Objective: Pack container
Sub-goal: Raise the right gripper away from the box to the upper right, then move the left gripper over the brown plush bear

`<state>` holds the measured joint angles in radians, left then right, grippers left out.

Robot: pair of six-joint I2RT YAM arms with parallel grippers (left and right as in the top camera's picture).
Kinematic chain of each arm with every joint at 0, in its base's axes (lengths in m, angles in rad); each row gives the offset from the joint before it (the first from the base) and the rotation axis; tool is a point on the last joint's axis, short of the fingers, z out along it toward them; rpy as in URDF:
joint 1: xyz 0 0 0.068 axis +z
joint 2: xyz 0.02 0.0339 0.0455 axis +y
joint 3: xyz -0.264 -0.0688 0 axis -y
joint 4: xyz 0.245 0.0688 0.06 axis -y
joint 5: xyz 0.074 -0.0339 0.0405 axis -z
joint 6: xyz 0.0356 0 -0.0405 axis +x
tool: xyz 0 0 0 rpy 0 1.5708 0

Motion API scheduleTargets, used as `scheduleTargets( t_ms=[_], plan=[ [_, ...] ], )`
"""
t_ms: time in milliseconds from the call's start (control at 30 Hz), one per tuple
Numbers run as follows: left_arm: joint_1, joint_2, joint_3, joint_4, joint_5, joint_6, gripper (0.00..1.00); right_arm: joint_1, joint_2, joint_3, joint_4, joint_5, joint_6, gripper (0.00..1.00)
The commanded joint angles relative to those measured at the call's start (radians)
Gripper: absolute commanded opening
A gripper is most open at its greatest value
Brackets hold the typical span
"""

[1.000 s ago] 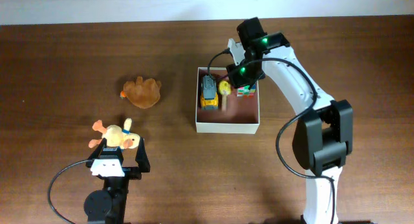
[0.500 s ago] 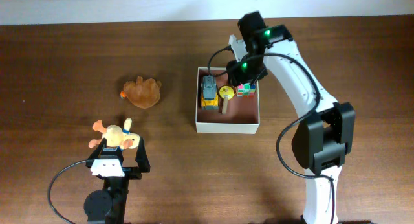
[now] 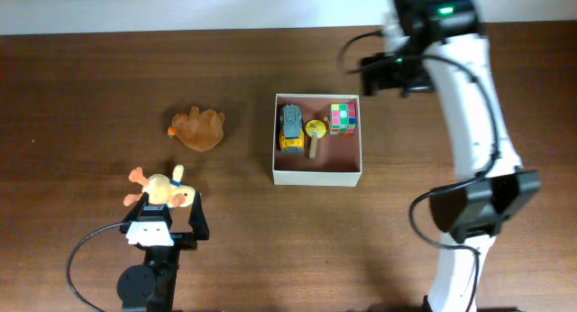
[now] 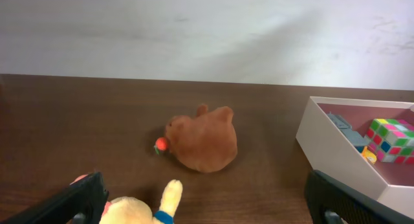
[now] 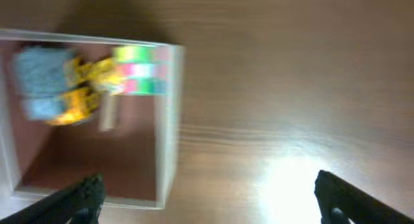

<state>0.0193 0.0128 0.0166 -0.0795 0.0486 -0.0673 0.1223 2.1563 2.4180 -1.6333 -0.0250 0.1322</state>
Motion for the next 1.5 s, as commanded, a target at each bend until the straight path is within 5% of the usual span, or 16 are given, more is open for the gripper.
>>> scheduleTargets(
  t_ms=[0, 267, 1100, 1267, 1467],
  plan=[
    [0.004, -0.008, -0.006, -0.001, -0.003, 0.016, 0.99, -0.109, -0.018, 0.013, -0.033, 0.061, 0.126, 0.99],
    [0.004, -0.008, -0.006, 0.000, -0.003, 0.016, 0.99, -0.216, -0.018, 0.013, -0.065, 0.060, 0.138, 0.99],
    [0.002, 0.111, -0.006, 0.012, 0.007, -0.032, 0.99, -0.221, -0.018, 0.013, -0.061, 0.060, 0.138, 0.99],
    [0.002, 0.111, -0.006, 0.044, -0.090, -0.033, 0.99, -0.221, -0.018, 0.013, -0.061, 0.060, 0.138, 0.99],
    [0.002, 0.113, 0.023, 0.080, 0.112, -0.033, 0.99, -0.221, -0.018, 0.013, -0.061, 0.060, 0.138, 0.99]
  ],
)
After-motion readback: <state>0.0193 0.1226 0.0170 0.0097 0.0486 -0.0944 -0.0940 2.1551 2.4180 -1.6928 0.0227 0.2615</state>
